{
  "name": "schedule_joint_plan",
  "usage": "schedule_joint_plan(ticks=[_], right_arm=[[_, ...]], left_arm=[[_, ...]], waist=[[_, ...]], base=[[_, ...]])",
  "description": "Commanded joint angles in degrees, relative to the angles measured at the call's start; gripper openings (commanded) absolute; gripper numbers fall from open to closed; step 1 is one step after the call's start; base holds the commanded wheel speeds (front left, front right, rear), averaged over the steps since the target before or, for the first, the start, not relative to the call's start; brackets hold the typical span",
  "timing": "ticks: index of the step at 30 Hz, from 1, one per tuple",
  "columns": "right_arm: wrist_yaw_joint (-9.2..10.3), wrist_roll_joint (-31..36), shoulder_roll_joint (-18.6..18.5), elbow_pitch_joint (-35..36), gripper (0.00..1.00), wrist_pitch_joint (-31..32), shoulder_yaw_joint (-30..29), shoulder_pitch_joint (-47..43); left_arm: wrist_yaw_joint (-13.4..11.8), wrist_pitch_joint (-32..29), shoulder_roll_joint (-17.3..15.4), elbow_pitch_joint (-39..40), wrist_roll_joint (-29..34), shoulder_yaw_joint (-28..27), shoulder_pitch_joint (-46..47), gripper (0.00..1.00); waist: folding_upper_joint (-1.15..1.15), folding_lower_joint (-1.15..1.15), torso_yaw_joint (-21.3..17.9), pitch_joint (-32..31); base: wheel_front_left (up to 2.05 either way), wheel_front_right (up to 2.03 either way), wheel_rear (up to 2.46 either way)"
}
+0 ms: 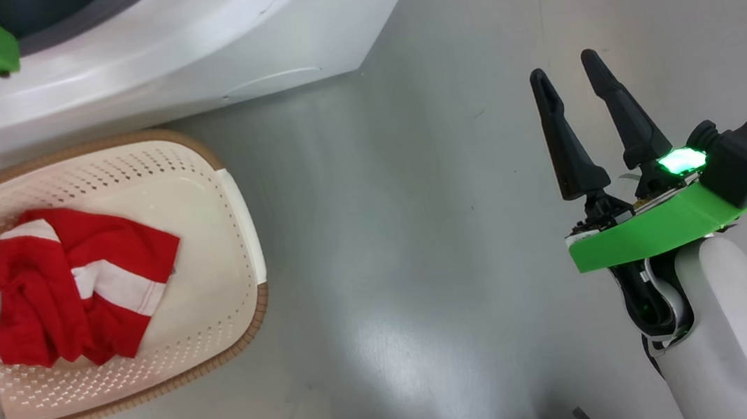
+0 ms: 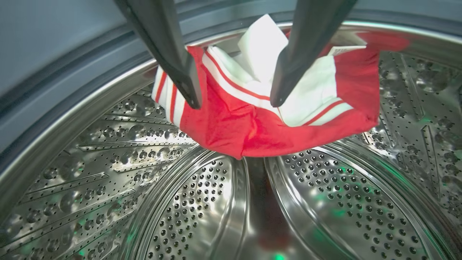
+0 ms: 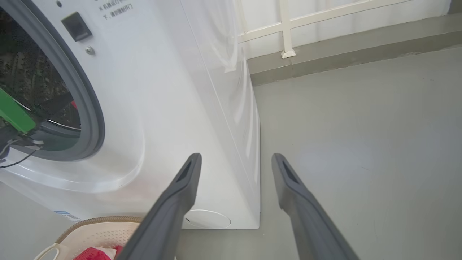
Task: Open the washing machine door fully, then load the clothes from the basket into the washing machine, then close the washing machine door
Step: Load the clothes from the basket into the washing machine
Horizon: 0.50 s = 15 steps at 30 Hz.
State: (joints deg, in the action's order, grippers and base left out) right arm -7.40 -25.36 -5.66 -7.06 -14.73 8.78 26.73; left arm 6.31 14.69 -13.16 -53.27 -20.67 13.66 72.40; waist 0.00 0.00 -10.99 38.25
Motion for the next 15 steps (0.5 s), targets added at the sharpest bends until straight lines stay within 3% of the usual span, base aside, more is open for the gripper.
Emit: schedule_joint_plan(ticks=[1,15], right_arm=[[-0.09,-0.2,-0.1,1.0,1.0,-0.3,1.2,-2.2],[-0.09,-0.7,-1.0,0.2,1.0,-0.3,1.4,-2.9]], left_arm=[[0.0,0.3,-2.1,2.6,-0.3,-1.1,-1.6,1.0],[0.1,0.3,-1.5,16.1,0.4,-3.5,-16.3,1.0]], waist=[[0.0,0.0,0.4,-0.8],[0.0,0.0,1.9,-5.3]], base=[[0.0,0.0,0.0],[0.0,0.0,0.0]])
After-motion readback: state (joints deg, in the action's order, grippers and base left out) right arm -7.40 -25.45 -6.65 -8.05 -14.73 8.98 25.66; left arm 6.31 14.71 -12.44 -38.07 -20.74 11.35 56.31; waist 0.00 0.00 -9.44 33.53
